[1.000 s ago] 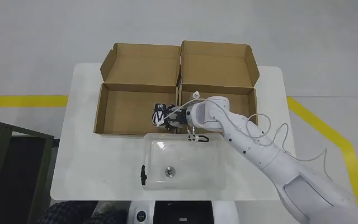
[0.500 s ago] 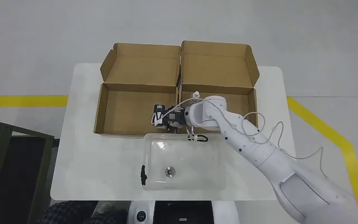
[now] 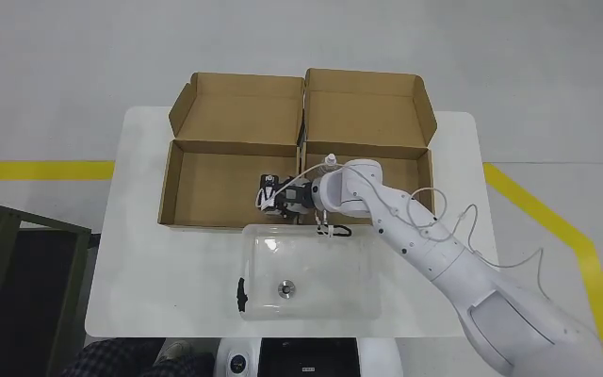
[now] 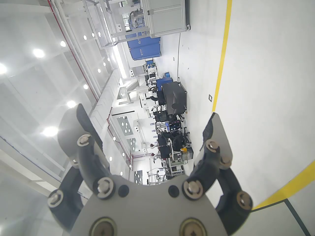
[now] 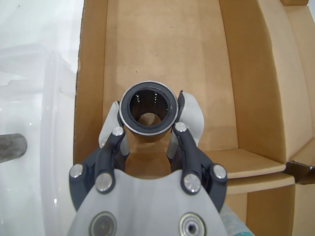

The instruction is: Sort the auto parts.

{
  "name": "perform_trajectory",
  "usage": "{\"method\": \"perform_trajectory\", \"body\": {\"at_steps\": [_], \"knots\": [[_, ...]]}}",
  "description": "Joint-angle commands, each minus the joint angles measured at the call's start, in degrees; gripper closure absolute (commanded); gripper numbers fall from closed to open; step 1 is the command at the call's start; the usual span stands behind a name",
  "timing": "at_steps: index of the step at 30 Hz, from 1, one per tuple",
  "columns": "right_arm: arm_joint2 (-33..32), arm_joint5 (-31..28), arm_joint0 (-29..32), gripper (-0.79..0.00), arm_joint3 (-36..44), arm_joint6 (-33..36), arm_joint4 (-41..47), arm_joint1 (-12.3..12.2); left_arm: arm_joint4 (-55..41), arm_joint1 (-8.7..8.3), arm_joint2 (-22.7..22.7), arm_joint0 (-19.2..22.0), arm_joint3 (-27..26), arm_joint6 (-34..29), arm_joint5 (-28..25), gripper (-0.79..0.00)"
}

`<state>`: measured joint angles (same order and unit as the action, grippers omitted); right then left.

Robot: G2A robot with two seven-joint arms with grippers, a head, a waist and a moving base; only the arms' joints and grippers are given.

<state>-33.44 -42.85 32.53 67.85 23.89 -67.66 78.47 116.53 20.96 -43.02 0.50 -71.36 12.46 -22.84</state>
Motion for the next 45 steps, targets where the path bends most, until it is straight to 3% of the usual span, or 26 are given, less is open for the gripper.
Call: {"method": "perform_trajectory", "body": {"at_steps": [1, 17, 18, 19, 26, 41, 45], "knots": [[-0.19, -0.18, 0.23, -0.342, 0.12, 0.1, -0.1, -0.02, 0.0, 0.0, 0.0, 0.0, 0.0, 0.0, 0.0, -0.785], [-3.26, -0.67, 1.28, -0.394, 4.14, 0.47, -1.33, -0.44, 0.0, 0.0, 0.0, 0.0, 0.0, 0.0, 0.0, -0.785], [-3.66, -0.62, 1.36, -0.493, 4.83, 0.55, -1.43, -0.54, 0.0, 0.0, 0.0, 0.0, 0.0, 0.0, 0.0, -0.785], [-4.06, -0.65, 1.5, -0.511, 5.59, 0.67, -1.54, -0.66, 0.0, 0.0, 0.0, 0.0, 0.0, 0.0, 0.0, -0.785], [-7.43, -1.52, 3.62, -0.526, 12.32, 1.53, -1.43, -1.84, 0.0, 0.0, 0.0, 0.0, 0.0, 0.0, 0.0, -0.785], [-14.61, -5.8, 14.98, -0.526, 29.39, 6.19, -2.04, -5.56, 0.0, 0.0, 0.0, 0.0, 0.0, 0.0, 0.0, -0.785], [-16.49, -7.71, 19.03, -0.557, 33.19, 8.07, -2.28, -6.75, 0.0, 0.0, 0.0, 0.0, 0.0, 0.0, 0.0, -0.785]]}}
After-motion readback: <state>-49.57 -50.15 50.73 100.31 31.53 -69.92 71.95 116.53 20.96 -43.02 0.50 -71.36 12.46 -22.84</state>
